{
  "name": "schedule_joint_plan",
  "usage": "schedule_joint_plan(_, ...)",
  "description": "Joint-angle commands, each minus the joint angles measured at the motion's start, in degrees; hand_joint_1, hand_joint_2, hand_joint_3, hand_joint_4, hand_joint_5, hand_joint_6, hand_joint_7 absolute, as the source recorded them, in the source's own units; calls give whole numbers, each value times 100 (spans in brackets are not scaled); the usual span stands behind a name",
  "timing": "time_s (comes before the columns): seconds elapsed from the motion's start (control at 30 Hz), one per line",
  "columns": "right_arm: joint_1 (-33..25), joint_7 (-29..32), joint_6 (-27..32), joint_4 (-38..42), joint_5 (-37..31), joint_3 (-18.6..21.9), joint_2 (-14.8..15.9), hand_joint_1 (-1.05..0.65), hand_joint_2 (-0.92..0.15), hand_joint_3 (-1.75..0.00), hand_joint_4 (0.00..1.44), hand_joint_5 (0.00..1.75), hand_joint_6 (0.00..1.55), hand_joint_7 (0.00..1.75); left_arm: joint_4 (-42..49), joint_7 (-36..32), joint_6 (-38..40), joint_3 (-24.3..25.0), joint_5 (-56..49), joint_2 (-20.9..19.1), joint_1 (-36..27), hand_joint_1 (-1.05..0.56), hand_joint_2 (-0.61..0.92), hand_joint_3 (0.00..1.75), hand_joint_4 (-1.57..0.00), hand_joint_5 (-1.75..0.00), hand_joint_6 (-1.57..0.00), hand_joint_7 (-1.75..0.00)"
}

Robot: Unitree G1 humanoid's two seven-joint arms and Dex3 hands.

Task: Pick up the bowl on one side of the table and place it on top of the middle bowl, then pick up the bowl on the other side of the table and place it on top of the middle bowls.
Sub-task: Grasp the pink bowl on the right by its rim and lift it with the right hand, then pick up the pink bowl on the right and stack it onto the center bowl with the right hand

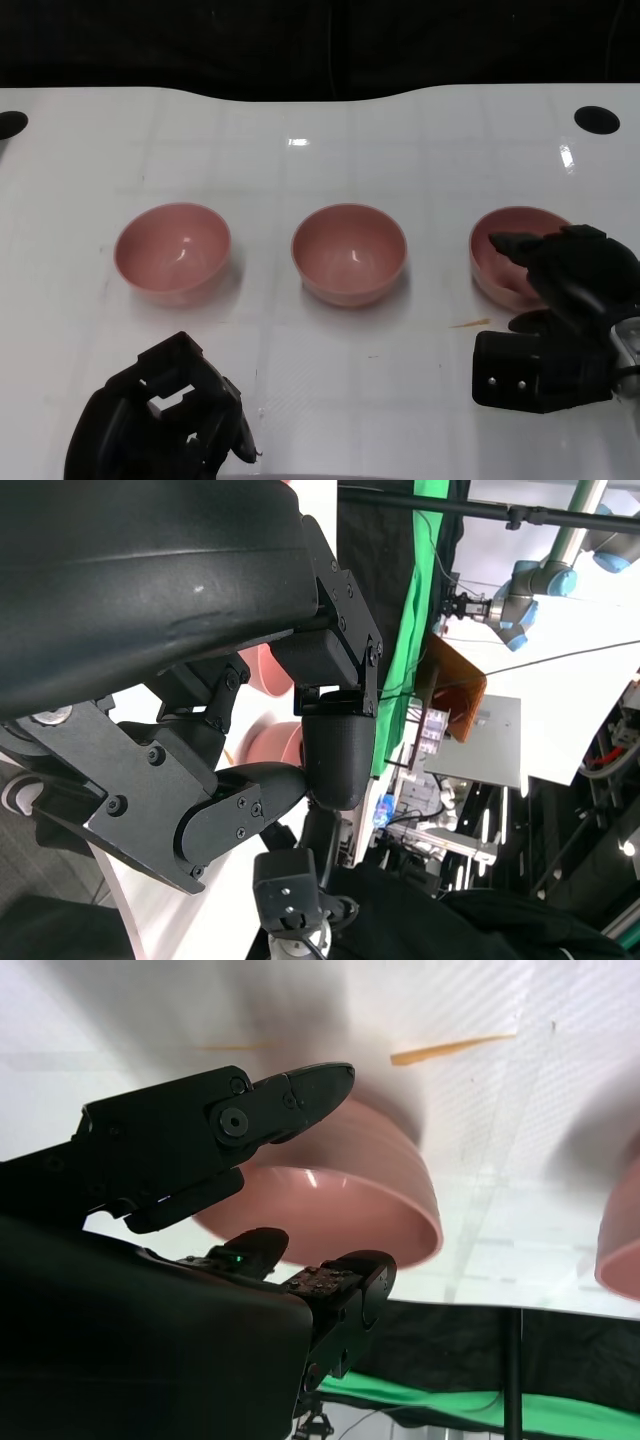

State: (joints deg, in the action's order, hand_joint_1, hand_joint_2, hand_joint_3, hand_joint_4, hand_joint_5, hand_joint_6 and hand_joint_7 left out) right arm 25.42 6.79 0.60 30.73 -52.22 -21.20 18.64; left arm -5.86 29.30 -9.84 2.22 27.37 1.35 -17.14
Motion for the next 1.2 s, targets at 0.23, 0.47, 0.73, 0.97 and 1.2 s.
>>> schedule_joint_plan(0.23, 713, 151, -144, 1224, 87, -480, -39, -49, -92, -2, 66, 17, 54, 3, -68, -29, -49, 34, 0, -5, -50, -19, 51, 103, -93, -154, -88, -141)
schedule_joint_plan(0.47, 1069, 863, -752, 2212, 269, -654, -112, -31, -92, -4, 80, 110, 94, 3, -134, -69, -10, 34, -43, -26, -86, -20, 58, 91, -93, -154, -88, -141)
schedule_joint_plan(0.73, 1319, 1933, -1220, 2723, 255, -814, -84, -24, -89, -2, 81, 169, 120, 31, -102, -73, -43, 20, -41, -1, -78, -18, 55, 99, -92, -155, -88, -141)
schedule_joint_plan(0.97, 1411, 3044, -1592, 2648, 198, -887, 10, -17, -89, -10, 85, 175, 67, 173, -118, -124, -40, 4, -104, 3, -78, -18, 52, 103, -92, -157, -88, -142)
schedule_joint_plan(1.2, 1194, 2994, -1720, 1451, 211, -799, 211, -20, -82, -35, 90, 175, 71, 175, -83, -69, -30, 8, -73, -10, -52, -19, 52, 105, -91, -158, -87, -143)
